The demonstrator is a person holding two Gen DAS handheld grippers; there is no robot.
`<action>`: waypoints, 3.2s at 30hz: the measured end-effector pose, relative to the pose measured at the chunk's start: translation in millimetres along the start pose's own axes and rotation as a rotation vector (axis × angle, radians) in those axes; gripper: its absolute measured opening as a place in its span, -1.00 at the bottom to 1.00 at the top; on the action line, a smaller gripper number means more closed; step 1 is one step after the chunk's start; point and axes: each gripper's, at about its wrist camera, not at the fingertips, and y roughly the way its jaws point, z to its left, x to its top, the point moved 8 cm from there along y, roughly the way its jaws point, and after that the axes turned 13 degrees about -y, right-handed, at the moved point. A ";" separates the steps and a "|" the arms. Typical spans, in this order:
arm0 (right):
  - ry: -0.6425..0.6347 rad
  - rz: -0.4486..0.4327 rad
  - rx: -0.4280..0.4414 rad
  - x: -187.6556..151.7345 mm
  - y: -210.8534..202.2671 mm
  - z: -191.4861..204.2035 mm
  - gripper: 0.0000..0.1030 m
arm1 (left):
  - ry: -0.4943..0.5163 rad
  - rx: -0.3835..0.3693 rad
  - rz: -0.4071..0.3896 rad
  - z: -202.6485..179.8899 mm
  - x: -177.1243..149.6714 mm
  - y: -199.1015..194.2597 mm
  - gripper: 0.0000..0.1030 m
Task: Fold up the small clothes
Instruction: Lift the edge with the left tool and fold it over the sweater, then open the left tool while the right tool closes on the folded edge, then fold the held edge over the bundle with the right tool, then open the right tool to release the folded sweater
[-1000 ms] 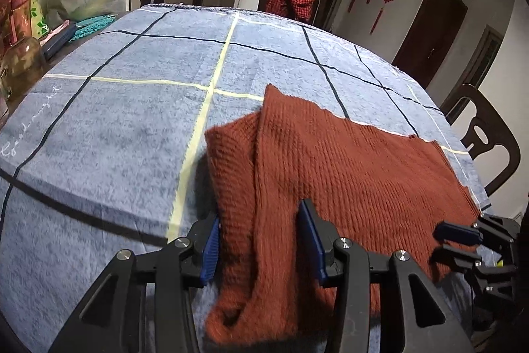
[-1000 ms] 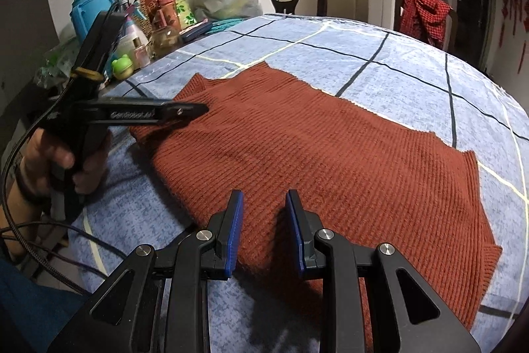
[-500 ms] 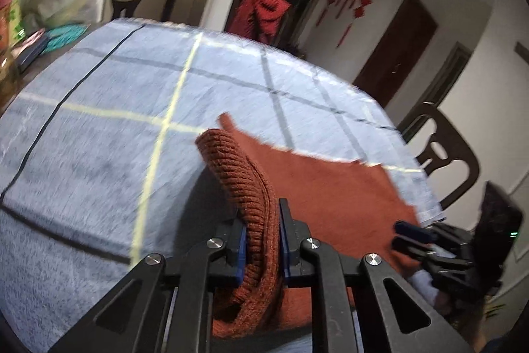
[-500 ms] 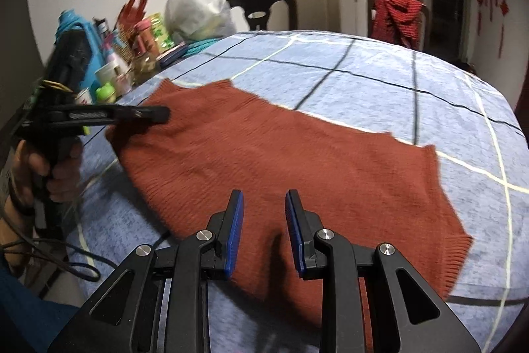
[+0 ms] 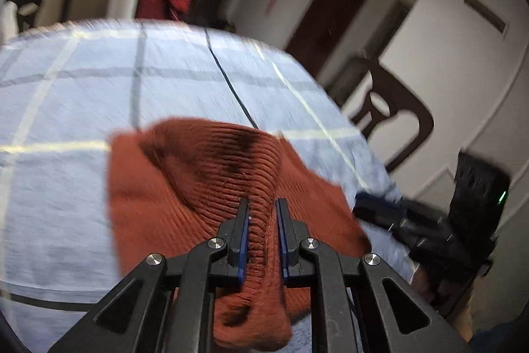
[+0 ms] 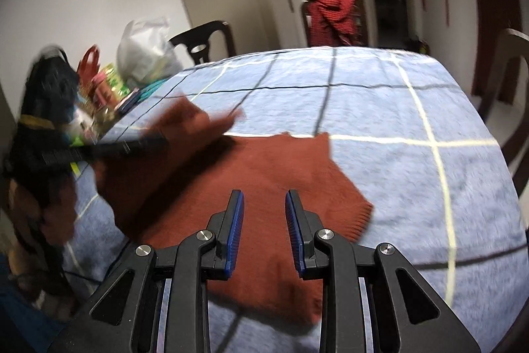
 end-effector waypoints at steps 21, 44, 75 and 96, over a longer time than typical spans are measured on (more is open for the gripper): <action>0.276 0.110 0.410 -1.1 55.4 40.0 -0.11 | -0.043 0.151 -0.114 63.5 -5.7 -40.4 -0.48; 0.369 0.185 0.450 8.1 88.3 47.1 -0.67 | -0.025 0.160 -0.123 68.7 -14.6 -33.4 -0.42; 0.402 0.084 0.233 -25.7 29.2 -54.8 -0.73 | 0.168 0.121 -0.103 -1.2 -19.0 3.9 -0.30; 0.038 0.109 0.050 -44.1 -4.8 -1.0 -0.69 | 0.185 0.183 -0.126 -8.4 -23.0 6.8 -0.21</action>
